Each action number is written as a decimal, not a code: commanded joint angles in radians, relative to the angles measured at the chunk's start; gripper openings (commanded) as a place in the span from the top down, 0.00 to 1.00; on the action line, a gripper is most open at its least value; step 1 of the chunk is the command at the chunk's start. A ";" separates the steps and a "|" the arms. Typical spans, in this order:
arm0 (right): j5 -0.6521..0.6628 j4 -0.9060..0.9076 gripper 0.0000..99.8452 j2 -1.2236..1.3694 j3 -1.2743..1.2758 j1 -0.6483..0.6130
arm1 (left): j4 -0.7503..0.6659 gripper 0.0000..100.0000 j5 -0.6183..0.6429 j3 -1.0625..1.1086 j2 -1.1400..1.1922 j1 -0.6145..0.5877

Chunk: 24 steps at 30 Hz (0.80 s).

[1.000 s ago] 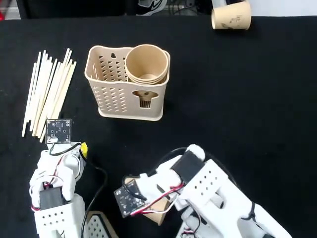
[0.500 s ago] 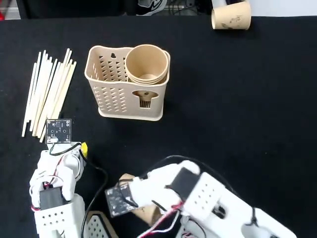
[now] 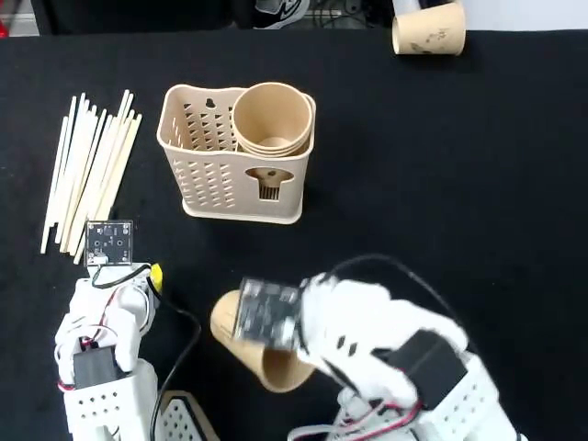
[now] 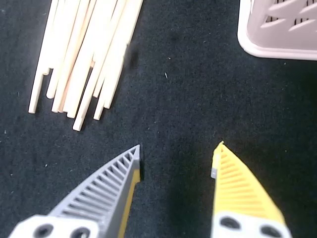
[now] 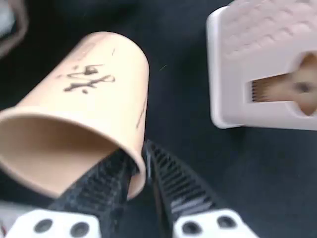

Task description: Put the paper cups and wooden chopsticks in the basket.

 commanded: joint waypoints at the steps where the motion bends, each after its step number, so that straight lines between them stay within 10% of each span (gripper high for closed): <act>1: -0.066 0.020 0.99 0.136 -0.263 0.104 | -0.009 0.76 -0.008 0.018 -0.008 0.010; 15: -0.173 0.216 0.99 0.883 -1.406 0.376 | -0.009 0.76 -0.018 0.018 -0.008 0.010; 24: -0.239 0.181 0.99 1.107 -1.639 0.411 | -0.008 0.76 -0.054 0.018 -0.008 0.010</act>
